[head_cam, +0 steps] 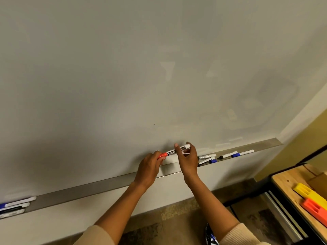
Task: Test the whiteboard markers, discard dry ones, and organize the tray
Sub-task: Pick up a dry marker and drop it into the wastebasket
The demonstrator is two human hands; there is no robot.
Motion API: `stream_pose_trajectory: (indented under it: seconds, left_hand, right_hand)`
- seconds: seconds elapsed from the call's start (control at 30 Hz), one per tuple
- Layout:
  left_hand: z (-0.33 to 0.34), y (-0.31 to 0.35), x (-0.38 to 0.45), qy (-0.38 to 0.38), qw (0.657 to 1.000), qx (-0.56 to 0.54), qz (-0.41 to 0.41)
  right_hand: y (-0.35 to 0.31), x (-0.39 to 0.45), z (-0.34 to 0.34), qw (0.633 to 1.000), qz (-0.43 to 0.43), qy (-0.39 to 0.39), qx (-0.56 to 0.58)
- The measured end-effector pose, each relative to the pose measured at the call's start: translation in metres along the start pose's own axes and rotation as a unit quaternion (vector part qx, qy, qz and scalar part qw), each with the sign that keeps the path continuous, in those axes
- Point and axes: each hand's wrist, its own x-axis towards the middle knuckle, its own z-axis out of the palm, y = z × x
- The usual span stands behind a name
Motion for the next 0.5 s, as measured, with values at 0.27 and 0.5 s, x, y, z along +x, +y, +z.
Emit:
stream_pose_trajectory:
  seconds: [0.27, 0.5]
  left_hand:
    - [-0.018, 0.044, 0.011, 0.014, 0.996, 0.047, 0.079]
    - [-0.035, 0.082, 0.022, 0.026, 0.991, 0.068, 0.11]
  right_hand:
    - [-0.047, -0.021, 0.014, 0.99, 0.016, 0.042, 0.131]
    - [-0.091, -0.025, 0.014, 0.977, -0.002, 0.097, 0.192]
